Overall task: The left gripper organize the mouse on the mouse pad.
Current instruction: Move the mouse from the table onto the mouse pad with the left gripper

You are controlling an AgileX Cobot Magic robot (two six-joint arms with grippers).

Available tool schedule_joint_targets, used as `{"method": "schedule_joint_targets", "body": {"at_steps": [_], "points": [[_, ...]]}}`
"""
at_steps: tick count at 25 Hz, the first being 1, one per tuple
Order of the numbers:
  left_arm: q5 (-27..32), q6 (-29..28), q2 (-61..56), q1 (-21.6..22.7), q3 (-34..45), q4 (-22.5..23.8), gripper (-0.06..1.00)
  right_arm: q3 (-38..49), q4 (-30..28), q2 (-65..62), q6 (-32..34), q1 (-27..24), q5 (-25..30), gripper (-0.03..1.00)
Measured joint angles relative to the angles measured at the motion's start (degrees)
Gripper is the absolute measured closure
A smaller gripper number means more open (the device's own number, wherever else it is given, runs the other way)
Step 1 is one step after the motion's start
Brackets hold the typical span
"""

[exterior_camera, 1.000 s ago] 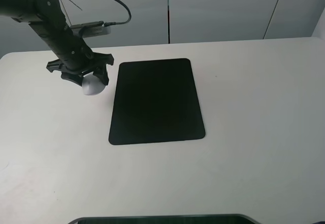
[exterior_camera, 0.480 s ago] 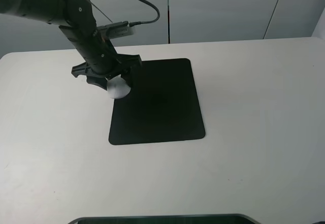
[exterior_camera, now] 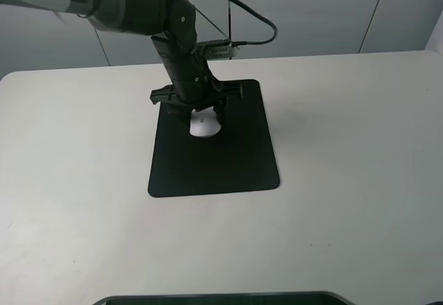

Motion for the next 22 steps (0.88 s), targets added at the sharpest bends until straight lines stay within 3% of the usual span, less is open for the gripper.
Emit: {"method": "schedule_joint_targets", "body": {"at_steps": [14, 22], "points": [[-0.6, -5.6, 3.8, -0.7, -3.2, 3.9, 0.37, 0.0, 0.0, 0.0, 0.0, 0.0, 0.0, 0.27], [-1.8, -7.1, 5.6, -0.7, -3.5, 3.5, 0.37, 0.0, 0.0, 0.0, 0.0, 0.0, 0.0, 0.27]]}}
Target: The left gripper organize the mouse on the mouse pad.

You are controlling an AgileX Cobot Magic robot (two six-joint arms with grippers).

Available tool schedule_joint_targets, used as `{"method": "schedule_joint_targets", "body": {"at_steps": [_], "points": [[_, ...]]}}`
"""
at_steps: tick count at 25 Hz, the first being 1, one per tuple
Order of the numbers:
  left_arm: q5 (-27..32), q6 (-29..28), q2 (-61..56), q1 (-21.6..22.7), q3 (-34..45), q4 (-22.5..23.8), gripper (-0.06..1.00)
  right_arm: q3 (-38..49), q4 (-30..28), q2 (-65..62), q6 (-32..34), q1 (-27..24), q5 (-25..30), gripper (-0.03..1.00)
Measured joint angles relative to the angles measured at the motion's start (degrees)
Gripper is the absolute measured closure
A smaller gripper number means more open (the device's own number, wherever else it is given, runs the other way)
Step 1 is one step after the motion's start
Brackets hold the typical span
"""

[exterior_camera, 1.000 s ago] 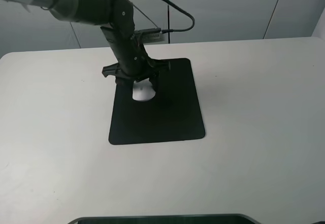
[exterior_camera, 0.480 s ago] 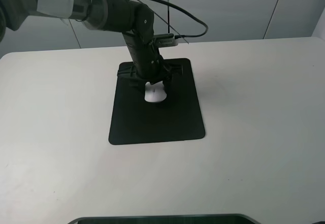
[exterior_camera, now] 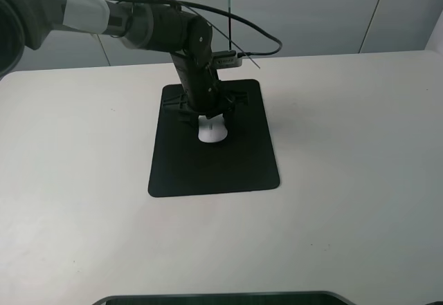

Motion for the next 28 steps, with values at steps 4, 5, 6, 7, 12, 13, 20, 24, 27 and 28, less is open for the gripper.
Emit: {"method": "schedule_joint_targets", "body": {"at_steps": [4, 5, 6, 7, 12, 13, 20, 24, 27, 28], "points": [[0.0, 0.0, 0.0, 0.0, 0.0, -0.2, 0.37, 0.0, 0.0, 0.0, 0.0, 0.0, 0.0, 0.27], [0.0, 0.0, 0.0, 0.0, 0.0, -0.2, 0.37, 0.0, 0.0, 0.0, 0.0, 0.0, 0.0, 0.27], [0.0, -0.1, 0.0, 0.0, 0.0, -0.4, 0.37, 0.0, 0.0, 0.0, 0.0, 0.0, 0.0, 0.27], [0.0, -0.2, 0.0, 0.0, 0.0, -0.3, 0.37, 0.0, 0.0, 0.0, 0.0, 0.0, 0.0, 0.27], [-0.2, -0.2, 0.0, 0.0, 0.0, -0.6, 0.28, 0.0, 0.0, 0.0, 0.0, 0.0, 0.0, 0.27], [-0.3, -0.2, 0.0, 0.0, 0.0, -0.9, 0.24, 0.0, 0.0, 0.0, 0.0, 0.0, 0.0, 0.27], [-0.5, -0.2, 0.0, -0.2, 0.0, -1.0, 0.2, 0.0, 0.0, 0.0, 0.0, 0.0, 0.0, 0.27], [0.6, -0.2, -0.7, -0.2, 0.0, -0.7, 0.2, 0.0, 0.0, 0.0, 0.0, 0.0, 0.0, 0.27], [2.6, -0.2, -2.3, -0.2, 0.0, 0.4, 0.2, 0.0, 0.0, 0.0, 0.0, 0.0, 0.0, 0.27], [3.2, -0.2, -3.1, -0.2, 0.0, 0.4, 0.2, 0.0, 0.0, 0.0, 0.0, 0.0, 0.0, 0.27]]}}
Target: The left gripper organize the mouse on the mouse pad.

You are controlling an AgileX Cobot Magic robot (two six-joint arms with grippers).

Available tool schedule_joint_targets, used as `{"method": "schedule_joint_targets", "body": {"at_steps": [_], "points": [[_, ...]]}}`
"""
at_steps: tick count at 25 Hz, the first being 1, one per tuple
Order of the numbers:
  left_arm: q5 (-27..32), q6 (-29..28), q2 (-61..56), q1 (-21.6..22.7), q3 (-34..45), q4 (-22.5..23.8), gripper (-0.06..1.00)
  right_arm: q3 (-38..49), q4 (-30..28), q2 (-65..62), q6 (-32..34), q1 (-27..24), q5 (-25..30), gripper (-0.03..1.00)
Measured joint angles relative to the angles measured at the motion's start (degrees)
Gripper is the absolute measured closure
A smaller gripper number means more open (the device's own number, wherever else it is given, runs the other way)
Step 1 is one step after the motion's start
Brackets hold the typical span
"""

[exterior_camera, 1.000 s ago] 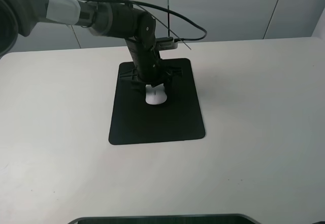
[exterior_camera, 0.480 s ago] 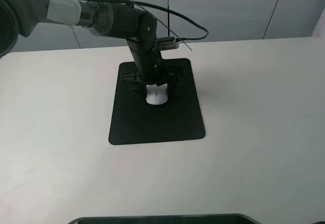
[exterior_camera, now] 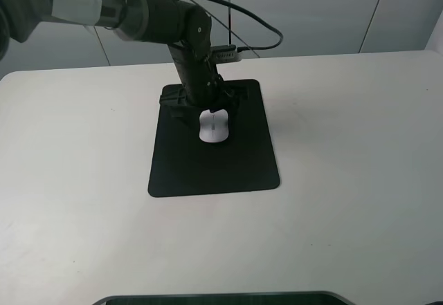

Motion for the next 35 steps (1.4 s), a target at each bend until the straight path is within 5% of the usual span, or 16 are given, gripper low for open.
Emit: {"method": "schedule_joint_targets", "body": {"at_steps": [9, 17, 29, 35], "points": [[3.7, 0.1, -8.0, 0.2, 0.0, 0.7, 0.2, 0.0, 0.0, 0.0, 0.0, 0.0, 0.0, 0.27], [11.3, 6.7, -14.3, 4.2, 2.3, 0.5, 0.2, 0.0, 0.0, 0.0, 0.0, 0.0, 0.0, 0.27], [8.9, 15.2, -35.3, 21.5, 27.3, 0.4, 0.2, 0.0, 0.0, 0.0, 0.0, 0.0, 0.0, 0.27], [5.3, 20.3, -49.2, 25.5, 38.8, 0.5, 0.2, 0.0, 0.0, 0.0, 0.0, 0.0, 0.0, 0.27]]}}
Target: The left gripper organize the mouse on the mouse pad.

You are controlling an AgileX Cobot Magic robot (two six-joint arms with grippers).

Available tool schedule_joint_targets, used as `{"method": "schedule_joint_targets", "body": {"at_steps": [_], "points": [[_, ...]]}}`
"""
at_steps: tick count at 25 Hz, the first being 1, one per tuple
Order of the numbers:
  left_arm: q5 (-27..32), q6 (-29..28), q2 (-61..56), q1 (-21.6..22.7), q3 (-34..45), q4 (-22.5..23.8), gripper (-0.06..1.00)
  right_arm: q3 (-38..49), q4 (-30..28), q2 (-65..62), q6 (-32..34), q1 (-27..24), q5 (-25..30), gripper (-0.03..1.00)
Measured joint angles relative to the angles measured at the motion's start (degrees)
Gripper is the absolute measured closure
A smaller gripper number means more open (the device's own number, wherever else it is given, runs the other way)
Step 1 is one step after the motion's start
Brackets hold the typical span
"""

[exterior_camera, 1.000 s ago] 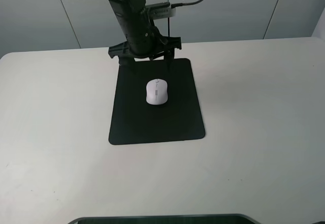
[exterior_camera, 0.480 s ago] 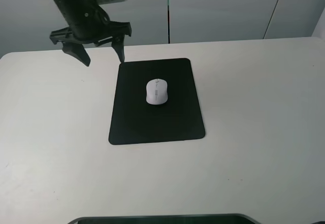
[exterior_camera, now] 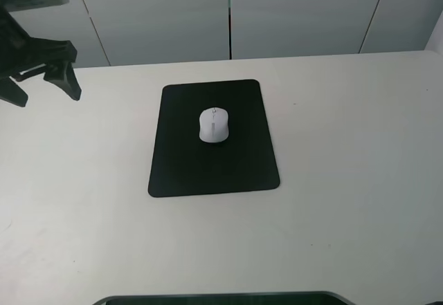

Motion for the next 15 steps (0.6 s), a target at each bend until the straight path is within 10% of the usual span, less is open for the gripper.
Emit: {"method": "schedule_joint_targets", "body": {"at_steps": [15], "points": [[-3.6, 7.4, -43.2, 0.0, 18.5, -0.5, 0.2, 0.0, 0.0, 0.0, 0.0, 0.0, 0.0, 0.27]]}}
